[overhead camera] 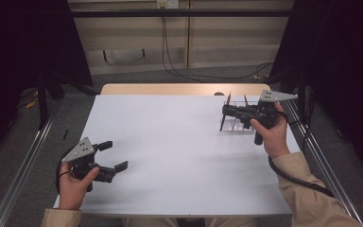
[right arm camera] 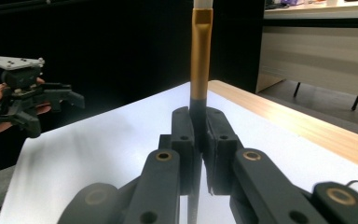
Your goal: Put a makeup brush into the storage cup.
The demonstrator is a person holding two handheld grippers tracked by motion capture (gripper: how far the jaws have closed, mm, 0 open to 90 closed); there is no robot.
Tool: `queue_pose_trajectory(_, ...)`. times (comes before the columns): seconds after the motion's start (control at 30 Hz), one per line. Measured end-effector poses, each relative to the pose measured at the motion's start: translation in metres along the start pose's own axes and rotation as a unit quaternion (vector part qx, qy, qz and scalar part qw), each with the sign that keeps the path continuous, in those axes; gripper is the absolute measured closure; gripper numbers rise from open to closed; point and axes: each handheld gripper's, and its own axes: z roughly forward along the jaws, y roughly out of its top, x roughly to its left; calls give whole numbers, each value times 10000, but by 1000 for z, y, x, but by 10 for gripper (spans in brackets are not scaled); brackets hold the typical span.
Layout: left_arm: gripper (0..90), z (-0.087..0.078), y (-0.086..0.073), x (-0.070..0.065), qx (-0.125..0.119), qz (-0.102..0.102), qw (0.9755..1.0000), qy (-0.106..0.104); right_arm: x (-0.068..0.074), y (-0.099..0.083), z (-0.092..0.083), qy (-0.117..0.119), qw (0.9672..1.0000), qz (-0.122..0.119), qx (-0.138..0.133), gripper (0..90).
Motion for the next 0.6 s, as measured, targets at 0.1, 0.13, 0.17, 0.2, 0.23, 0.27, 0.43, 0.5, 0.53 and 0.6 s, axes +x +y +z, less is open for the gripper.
queue_pose_trajectory(0.1,3,0,0,-1,-33,1,10000,10,-4,2,0,-53,10000,9,-55,834)
queue_pose_trajectory(0.13,3,0,0,-1,-54,4,10000,16,-4,3,0,-60,10000,8,-64,834)
queue_pose_trajectory(0.17,3,0,1,-1,-38,16,10000,26,-5,3,0,-72,9999,14,-78,835)
queue_pose_trajectory(0.2,3,0,1,-1,-38,16,10000,26,-5,3,0,-72,9999,14,-78,835)
queue_pose_trajectory(0.23,3,0,1,-1,-73,2,10000,19,-6,5,0,-91,9999,-13,-61,834)
queue_pose_trajectory(0.27,3,0,1,-1,-73,2,10000,19,-6,5,0,-91,9999,-13,-61,834)
queue_pose_trajectory(0.43,3,0,0,-1,-93,10,10000,-9,-11,8,1,-216,9998,-22,-51,834)
queue_pose_trajectory(0.5,3,0,1,-2,-82,19,10000,9,-14,9,1,-269,9996,-17,-59,834)
queue_pose_trajectory(0.53,3,0,1,-2,-83,23,10000,6,-15,10,0,-304,9995,-20,-59,834)
queue_pose_trajectory(0.6,3,0,0,-1,-93,16,10000,-19,-17,11,0,-368,9993,-46,-35,834)
